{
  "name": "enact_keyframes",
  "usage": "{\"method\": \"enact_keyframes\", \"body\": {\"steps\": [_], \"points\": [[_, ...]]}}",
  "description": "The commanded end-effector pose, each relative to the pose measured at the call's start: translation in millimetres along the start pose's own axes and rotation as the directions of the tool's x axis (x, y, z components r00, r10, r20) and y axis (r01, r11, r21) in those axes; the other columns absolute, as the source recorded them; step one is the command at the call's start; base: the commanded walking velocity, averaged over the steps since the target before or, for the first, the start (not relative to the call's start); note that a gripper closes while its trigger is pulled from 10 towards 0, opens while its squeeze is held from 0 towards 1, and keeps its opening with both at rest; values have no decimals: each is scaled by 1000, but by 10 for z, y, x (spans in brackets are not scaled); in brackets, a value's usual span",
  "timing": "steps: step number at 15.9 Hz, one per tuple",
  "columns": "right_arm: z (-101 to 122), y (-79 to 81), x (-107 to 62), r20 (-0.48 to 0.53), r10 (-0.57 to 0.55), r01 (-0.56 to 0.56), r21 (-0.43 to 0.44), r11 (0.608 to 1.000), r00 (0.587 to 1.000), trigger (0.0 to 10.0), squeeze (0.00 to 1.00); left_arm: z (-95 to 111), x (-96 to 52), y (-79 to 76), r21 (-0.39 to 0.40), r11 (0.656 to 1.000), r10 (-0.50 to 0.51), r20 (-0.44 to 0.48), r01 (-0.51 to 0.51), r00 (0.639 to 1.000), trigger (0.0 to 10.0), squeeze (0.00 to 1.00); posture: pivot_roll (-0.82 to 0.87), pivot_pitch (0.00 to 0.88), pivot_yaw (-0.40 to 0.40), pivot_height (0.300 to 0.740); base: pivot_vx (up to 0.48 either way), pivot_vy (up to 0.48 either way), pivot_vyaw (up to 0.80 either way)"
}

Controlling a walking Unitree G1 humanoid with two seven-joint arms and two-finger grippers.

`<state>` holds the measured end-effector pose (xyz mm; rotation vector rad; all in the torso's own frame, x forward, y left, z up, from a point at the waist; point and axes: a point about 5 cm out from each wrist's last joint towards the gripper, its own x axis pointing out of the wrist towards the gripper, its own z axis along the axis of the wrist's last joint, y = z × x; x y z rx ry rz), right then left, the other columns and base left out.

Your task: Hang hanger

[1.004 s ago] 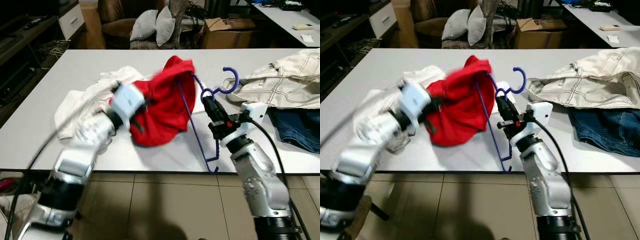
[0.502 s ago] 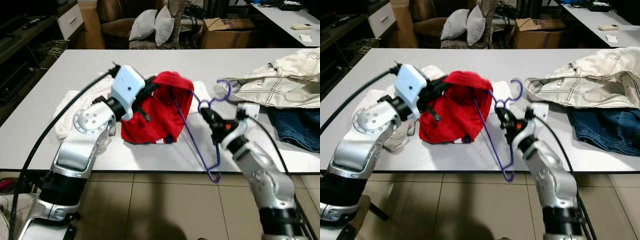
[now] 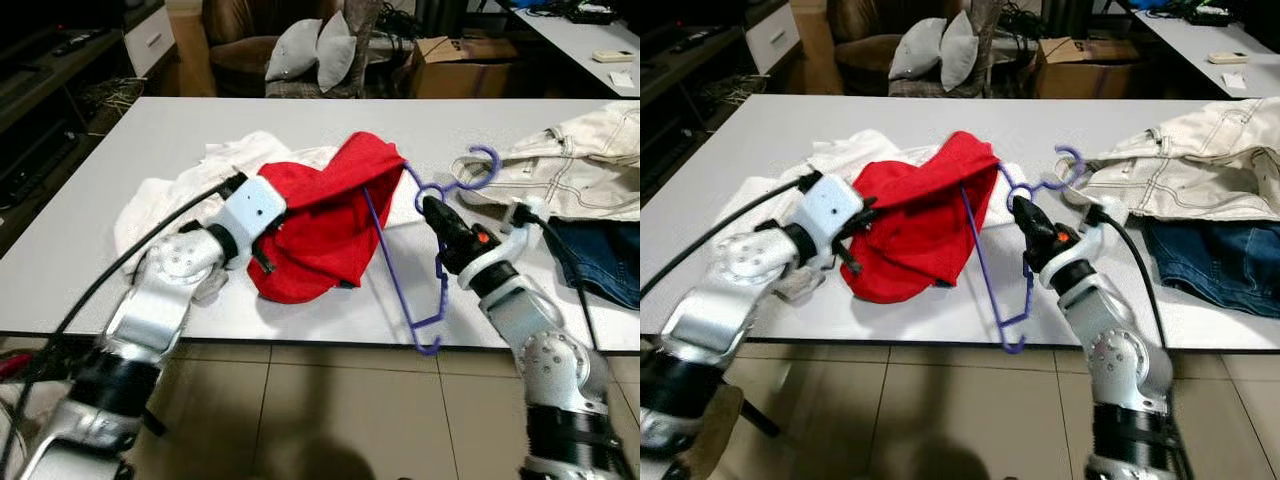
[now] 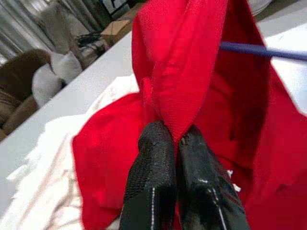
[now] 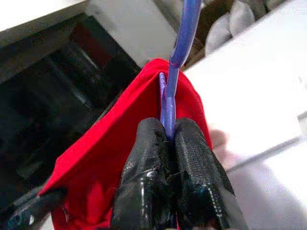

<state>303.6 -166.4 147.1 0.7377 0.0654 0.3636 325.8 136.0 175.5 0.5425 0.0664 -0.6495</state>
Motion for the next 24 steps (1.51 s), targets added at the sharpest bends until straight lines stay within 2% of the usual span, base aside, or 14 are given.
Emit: {"method": "enact_keyframes", "body": {"steps": [1, 4, 7, 8, 9, 10, 11, 12, 13, 14, 18, 20, 22, 24], "points": [[52, -13, 50, 17, -12, 11, 47, 999, 1000, 10000, 0, 25, 26, 42, -16, 1000, -26, 7, 26, 1000, 10000, 1000, -79, 0, 33, 740, 0, 0, 0], [92, -90, 143, 31, -58, 54, 127, 990, 998, 10000, 0, 64, 27, 57, -13, 996, -84, 12, 85, 996, 10000, 1000, -77, 0, 28, 740, 0, 0, 0], [125, -134, 225, 40, -82, 74, 179, 981, 996, 10000, 0, 29, -55, 21, 12, 983, -186, -11, 186, 983, 10000, 1000, -72, 0, 25, 740, 0, 0, 0], [125, -145, 261, 35, -84, 76, 188, 979, 996, 10000, 0, 75, -82, 21, 21, 978, -208, 24, 207, 978, 10000, 1000, -71, 0, 25, 740, 0, 0, 0], [117, -155, 293, 28, -86, 79, 192, 978, 996, 10000, 0, 223, -107, -84, 23, 952, -307, 126, 306, 943, 10000, 1000, -64, 0, 21, 740, 0, 0, 0], [108, -161, 311, 21, -87, 81, 192, 978, 996, 10000, 0, 299, -125, -208, 30, 917, -396, 172, 397, 902, 10000, 1000, -61, 0, 20, 740, 0, 0, 0], [101, -163, 320, 14, -87, 83, 186, 979, 996, 10000, 0, 300, -111, -317, 45, 893, -449, 158, 447, 880, 10000, 980, -62, 0, 22, 740, 0, 0, 0], [94, -166, 325, 8, -88, 85, 179, 980, 996, 10000, 0, 272, -78, -381, 73, 887, -462, 129, 457, 877, 10000, 337, -63, 0, 23, 740, 0, 0, 0], [86, -161, 324, 11, -86, 83, 188, 979, 996, 10000, 0, 241, 27, -420, 94, 913, -408, 128, 398, 904, 10000, 0, -66, 0, 29, 740, 0, 0, 0], [82, -160, 323, 11, -86, 82, 188, 979, 996, 10000, 0, 225, 63, -434, 96, 918, -394, 129, 384, 910, 10000, 0, -68, 0, 32, 740, 0, 0, 0], [66, -153, 331, 20, -86, 81, 192, 978, 996, 10000, 0, 21, 216, -379, 176, 939, -305, 21, 297, 952, 10000, 0, -73, 0, 50, 740, 0, 0, 0], [57, -149, 326, 27, -87, 80, 197, 977, 996, 10000, 0, -52, 263, -423, 150, 935, -330, 27, 323, 944, 10000, 0, -72, 0, 58, 740, 0, 0, 0], [51, -152, 324, 29, -90, 83, 197, 977, 996, 10000, 0, -23, 288, -487, 65, 928, -372, 90, 367, 924, 10000, 0, -73, 0, 60, 740, 0, 0, 0], [41, -149, 321, 33, -93, 84, 200, 976, 995, 10000, 0, -69, 361, -476, 119, 932, -349, 46, 342, 936, 10000, 0, -73, 0, 66, 740, 0, 0, 0]]}}
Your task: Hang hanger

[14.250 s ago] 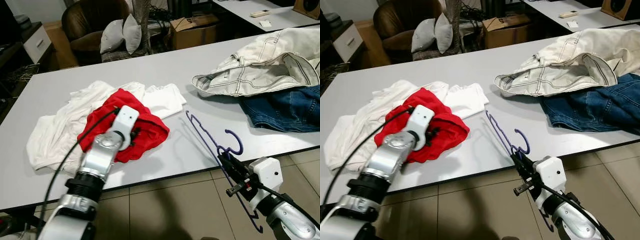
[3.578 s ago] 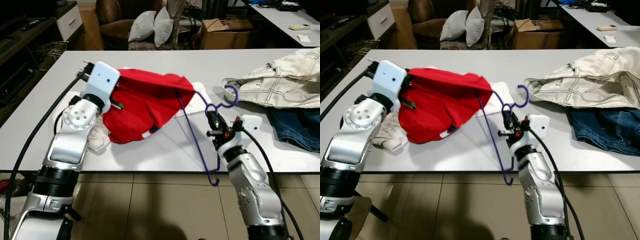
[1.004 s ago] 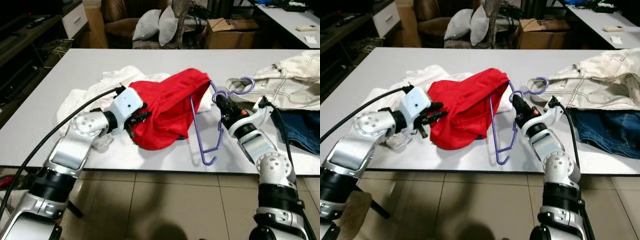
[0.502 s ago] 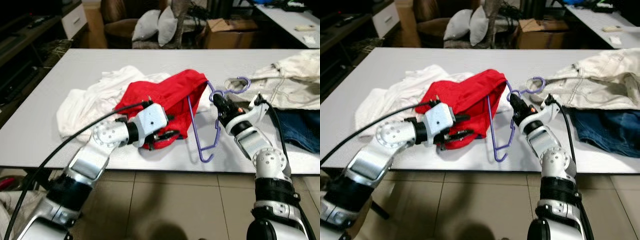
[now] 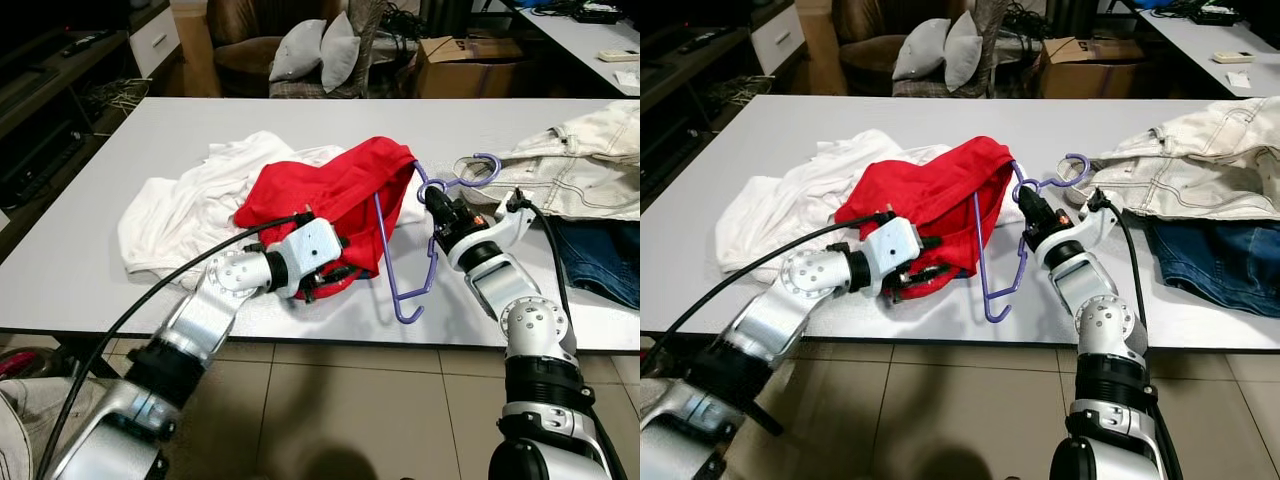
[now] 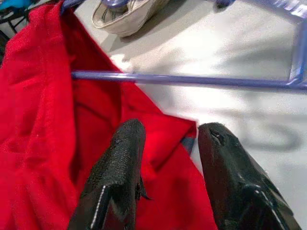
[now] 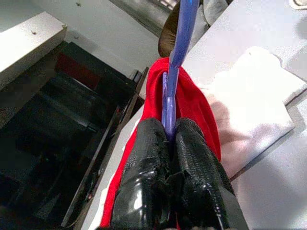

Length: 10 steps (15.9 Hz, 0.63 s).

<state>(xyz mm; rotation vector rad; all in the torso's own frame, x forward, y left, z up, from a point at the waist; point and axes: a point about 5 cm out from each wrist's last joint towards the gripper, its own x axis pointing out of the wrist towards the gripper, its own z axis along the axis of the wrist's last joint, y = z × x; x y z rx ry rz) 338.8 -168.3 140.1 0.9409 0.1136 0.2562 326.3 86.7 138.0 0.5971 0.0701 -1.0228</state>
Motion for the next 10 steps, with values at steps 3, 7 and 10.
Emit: {"method": "enact_keyframes", "body": {"steps": [3, 7, 10], "points": [[1, 35, 6, 19, 15, -14, -2, 1000, 1000, 10000, 0, -118, 27, 148, 54, 994, 98, -87, -93, 991, 10000, 0, -77, 0, 75, 740, 0, 0, 0], [-23, 44, 8, 17, 17, -17, 3, 1000, 1000, 10000, 0, -256, 41, 166, 89, 992, 104, -163, -90, 981, 10000, 0, -76, 0, 72, 740, 0, 0, 0], [-16, 62, 24, 19, 22, -23, 1, 1000, 1000, 10000, 0, -302, 53, 162, 50, 993, 110, -162, -103, 981, 3804, 0, -78, 0, 72, 740, 0, 0, 0]]}}
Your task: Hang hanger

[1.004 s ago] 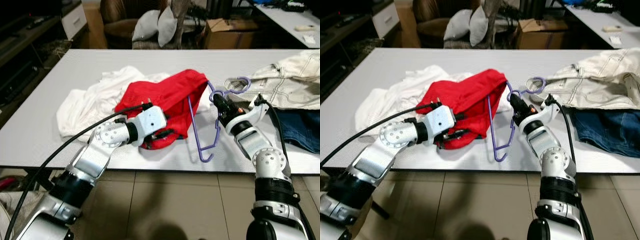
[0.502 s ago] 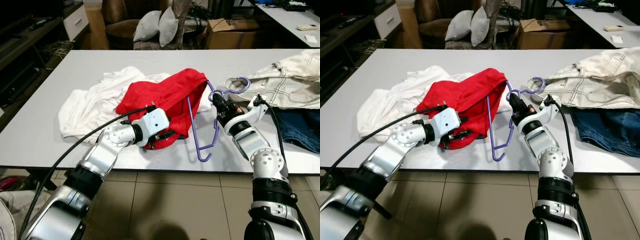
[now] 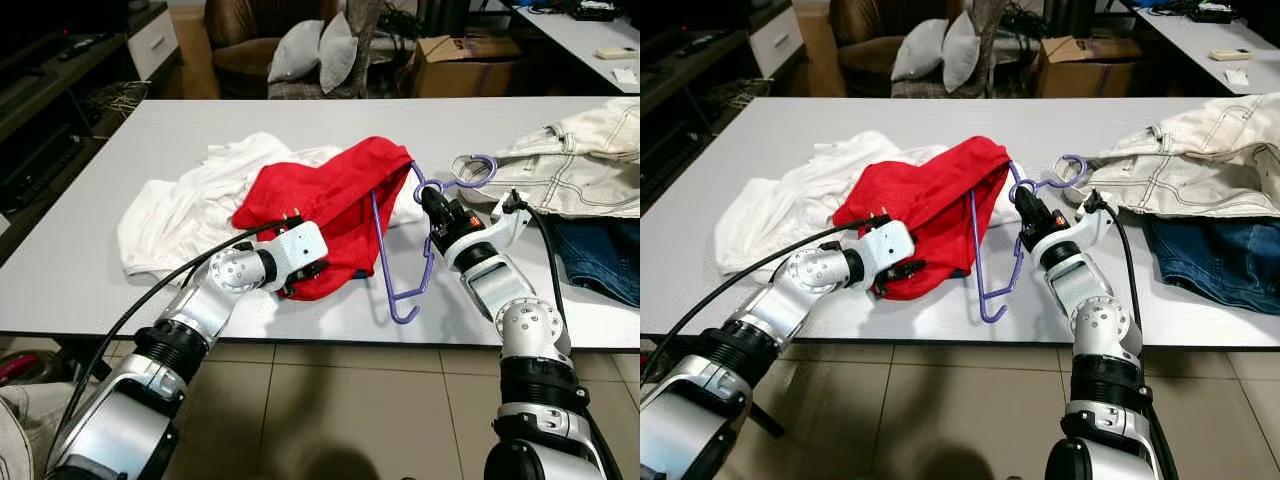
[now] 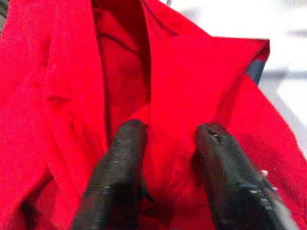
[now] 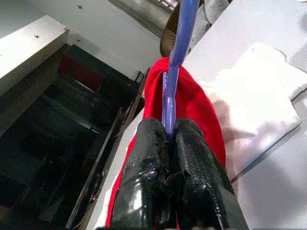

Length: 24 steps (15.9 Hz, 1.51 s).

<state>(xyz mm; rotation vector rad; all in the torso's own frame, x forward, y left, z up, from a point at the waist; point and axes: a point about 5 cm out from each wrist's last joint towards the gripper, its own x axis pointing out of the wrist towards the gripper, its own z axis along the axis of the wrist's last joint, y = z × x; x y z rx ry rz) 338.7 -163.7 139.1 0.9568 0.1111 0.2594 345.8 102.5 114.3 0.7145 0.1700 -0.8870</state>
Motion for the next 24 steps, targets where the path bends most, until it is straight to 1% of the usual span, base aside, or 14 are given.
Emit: {"method": "enact_keyframes", "body": {"steps": [1, 2, 10, 12, 14, 16, 17, 18, 19, 20, 21, 22, 23, 24], "points": [[30, 45, 17, 18, 18, -18, -12, 1000, 1000, 10000, 0, 12, -3, 50, 3, 1000, 18, 1, -18, 1000, 549, 0, -76, 0, 70, 740, 0, 0, 0], [31, 44, 19, 18, 18, -17, -12, 1000, 1000, 10000, 0, 9, -3, 53, 5, 1000, 20, 1, -20, 1000, 0, 0, -76, 0, 69, 740, 0, 0, 0], [40, 57, 36, 21, 22, -22, -11, 1000, 1000, 10000, 0, -89, -14, 60, 25, 999, 41, -33, -40, 999, 0, 0, -75, 0, 67, 740, 0, 0, 0], [40, 57, 33, 20, 23, -22, -12, 1000, 1000, 10000, 0, -77, -22, 64, 22, 999, 43, -18, -43, 999, 0, 0, -75, 0, 67, 740, 0, 0, 0], [41, 55, 34, 19, 23, -23, -12, 1000, 1000, 10000, 0, -6, -39, 63, -32, 998, 48, 65, -46, 997, 0, 0, -76, 0, 68, 740, 0, 0, 0], [36, 64, 41, 18, 27, -27, -10, 1000, 999, 10000, 0, 36, -70, 101, -162, 983, 107, 155, -81, 982, 0, 0, -76, 0, 69, 740, 0, 0, 0], [36, 64, 41, 18, 27, -27, -10, 1000, 999, 10000, 0, 36, -70, 101, -162, 983, 107, 155, -81, 982, 0, 0, -76, 0, 69, 740, 0, 0, 0], [35, 67, 42, 18, 29, -29, -10, 1000, 999, 10000, 0, 62, -72, 114, -200, 976, 119, 183, -82, 976, 0, 0, -76, 0, 69, 740, 0, 0, 0], [32, 68, 42, 16, 30, -30, -10, 999, 999, 10000, 0, 127, -66, 107, -270, 962, 108, 243, -40, 964, 0, 0, -78, 0, 70, 740, 0, 0, 0], [30, 70, 41, 15, 32, -31, -11, 999, 999, 10000, 0, 188, -60, 68, -324, 945, 67, 304, 37, 950, 0, 0, -78, 0, 70, 740, 0, 0, 0], [30, 71, 40, 15, 32, -31, -12, 999, 999, 10000, 0, 216, -63, 37, -335, 938, 32, 332, 86, 943, 0, 0, -78, 0, 70, 740, 0, 0, 0], [31, 68, 40, 15, 31, -31, -14, 999, 999, 10000, 0, 236, -67, 2, -331, 935, -6, 352, 130, 936, 0, 0, -83, 0, 72, 740, 0, 0, 0], [36, 62, 39, 15, 29, -29, -15, 999, 999, 10000, 0, 235, -80, -57, -274, 945, -78, 348, 181, 934, 0, 0, -82, 0, 73, 740, 0, 0, 0], [38, 60, 40, 16, 28, -28, -15, 1000, 999, 10000, 0, 216, -90, -86, -230, 953, -116, 329, 199, 937, 0, 0, -81, 0, 71, 740, 0, 0, 0]]}}
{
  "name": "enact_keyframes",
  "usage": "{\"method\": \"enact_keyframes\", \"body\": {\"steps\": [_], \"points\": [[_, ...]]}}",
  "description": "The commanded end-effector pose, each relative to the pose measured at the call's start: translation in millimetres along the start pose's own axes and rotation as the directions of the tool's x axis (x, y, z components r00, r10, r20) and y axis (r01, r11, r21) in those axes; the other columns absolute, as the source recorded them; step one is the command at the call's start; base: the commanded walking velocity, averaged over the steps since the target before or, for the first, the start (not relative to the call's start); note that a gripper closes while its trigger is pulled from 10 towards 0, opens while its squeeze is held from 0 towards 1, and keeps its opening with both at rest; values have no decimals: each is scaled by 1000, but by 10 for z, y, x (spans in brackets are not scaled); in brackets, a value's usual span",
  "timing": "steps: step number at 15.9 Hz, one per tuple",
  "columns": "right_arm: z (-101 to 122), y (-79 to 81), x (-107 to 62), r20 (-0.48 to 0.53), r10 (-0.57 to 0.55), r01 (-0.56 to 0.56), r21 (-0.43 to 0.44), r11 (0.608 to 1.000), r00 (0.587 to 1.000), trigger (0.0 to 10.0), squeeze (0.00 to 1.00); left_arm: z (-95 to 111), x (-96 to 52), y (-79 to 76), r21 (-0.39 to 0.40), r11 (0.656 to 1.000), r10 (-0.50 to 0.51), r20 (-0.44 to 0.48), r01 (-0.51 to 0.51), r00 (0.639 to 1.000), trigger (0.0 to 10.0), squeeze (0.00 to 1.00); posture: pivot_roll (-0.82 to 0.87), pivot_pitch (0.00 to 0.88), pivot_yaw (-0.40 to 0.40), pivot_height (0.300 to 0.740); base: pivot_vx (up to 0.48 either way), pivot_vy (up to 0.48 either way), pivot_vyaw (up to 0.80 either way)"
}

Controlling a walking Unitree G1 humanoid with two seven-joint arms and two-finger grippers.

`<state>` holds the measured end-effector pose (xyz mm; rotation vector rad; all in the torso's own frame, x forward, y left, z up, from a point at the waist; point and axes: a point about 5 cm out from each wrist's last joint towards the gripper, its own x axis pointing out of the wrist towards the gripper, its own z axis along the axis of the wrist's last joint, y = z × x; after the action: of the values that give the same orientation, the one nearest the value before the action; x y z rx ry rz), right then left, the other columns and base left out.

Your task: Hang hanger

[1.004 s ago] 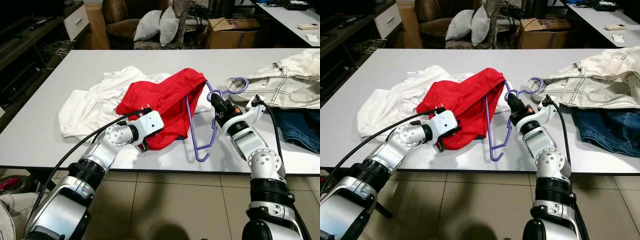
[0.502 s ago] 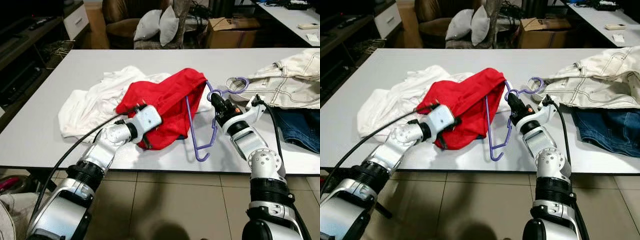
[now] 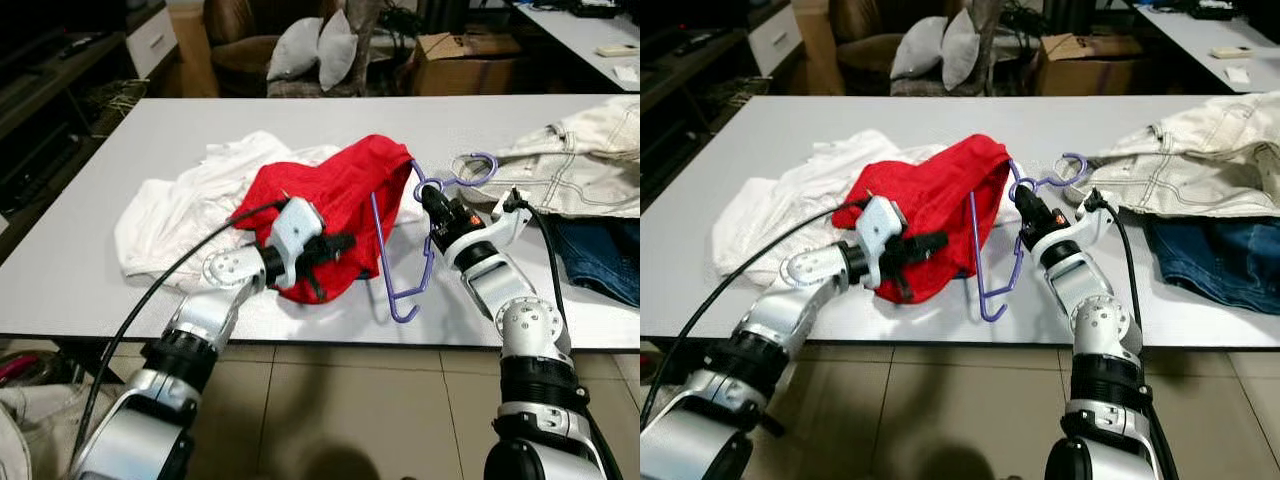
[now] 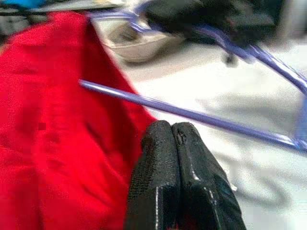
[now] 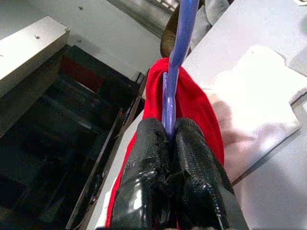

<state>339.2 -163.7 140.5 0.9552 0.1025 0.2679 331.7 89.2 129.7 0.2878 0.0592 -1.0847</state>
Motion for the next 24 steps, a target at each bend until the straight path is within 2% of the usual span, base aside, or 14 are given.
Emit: {"method": "enact_keyframes", "body": {"steps": [1, 2, 4, 5, 6, 9, 12, 14, 15, 16, 17, 20, 23, 24], "points": [[35, 59, 38, 23, 22, -22, 15, 1000, 999, 10000, 0, -82, -79, -28, 124, 990, -51, -111, 65, 992, 0, 0, -81, 0, 71, 740, 0, 0, 0], [41, 68, 39, 31, 26, -27, 36, 999, 999, 10000, 0, -133, -118, -26, 188, 979, -52, -171, 84, 984, 0, 0, -81, 0, 71, 740, 0, 0, 0], [52, 72, 44, 37, 36, -39, 77, 996, 999, 10000, 0, -123, -156, -47, 222, 968, -71, -188, 112, 980, 0, 0, -76, 0, 66, 740, 0, 0, 0], [70, 65, 58, 42, 42, -47, 126, 991, 998, 10000, 0, -85, -181, -123, 277, 947, -114, -188, 164, 975, 0, 0, -69, 0, 62, 740, 0, 0, 0], [75, 60, 63, 43, 41, -47, 136, 990, 998, 10000, 0, -72, -184, -152, 291, 939, -131, -187, 182, 974, 0, 0, -69, 0, 62, 740, 0, 0, 0], [65, 1, 152, 37, 2, -9, 190, 982, 999, 10000, 0, -72, -136, -422, 389, 869, -231, -225, 304, 947, 0, 0, -58, 0, 55, 740, 0, 0, 0], [38, -27, 259, 22, -33, 27, 209, 977, 999, 10000, 0, -20, -16, -506, 438, 850, -217, -212, 291, 953, 0, 0, -47, 0, 51, 740, 0, 0, 0], [57, -18, 286, 25, -35, 29, 215, 976, 999, 10000, 0, 18, -6, -436, 475, 854, -142, -182, 213, 973, 0, 0, -47, 0, 51, 740, 0, 0, 0], [79, -30, 284, 26, -37, 30, 207, 978, 999, 10000, 0, 57, -33, -350, 470, 871, -85, -140, 142, 986, 10000, 0, -47, 0, 48, 740, 0, 0, 0], [92, -51, 275, 25, -42, 36, 199, 979, 999, 10000, 0, 76, -63, -298, 445, 889, -68, -114, 112, 991, 10000, 0, -47, 0, 48, 740, 0, 0, 0], [80, -93, 232, 10, -46, 44, 167, 985, 999, 10000, 0, 138, -88, -210, 343, 938, -36, -30, 44, 999, 10000, 1000, -49, 0, 47, 740, 0, 0, 0], [-19, -144, 114, -37, -36, 39, 82, 996, 999, 10000, 0, 131, -132, -88, 196, 981, 7, 13, -9, 1000, 10000, 1000, -64, 0, 58, 740, 0, 0, 0], [-65, -153, 48, -38, -31, 33, 45, 998, 999, 10000, 0, -32, -96, -33, 63, 997, 55, -21, -53, 998, 10000, 1000, -82, 0, 75, 740, 0, 0, 0], [-72, -145, 33, -36, -29, 31, 45, 999, 999, 10000, 0, -45, -73, -47, 50, 998, 49, -16, -48, 999, 10000, 1000, -85, 0, 78, 740, 0, 0, 0]]}}
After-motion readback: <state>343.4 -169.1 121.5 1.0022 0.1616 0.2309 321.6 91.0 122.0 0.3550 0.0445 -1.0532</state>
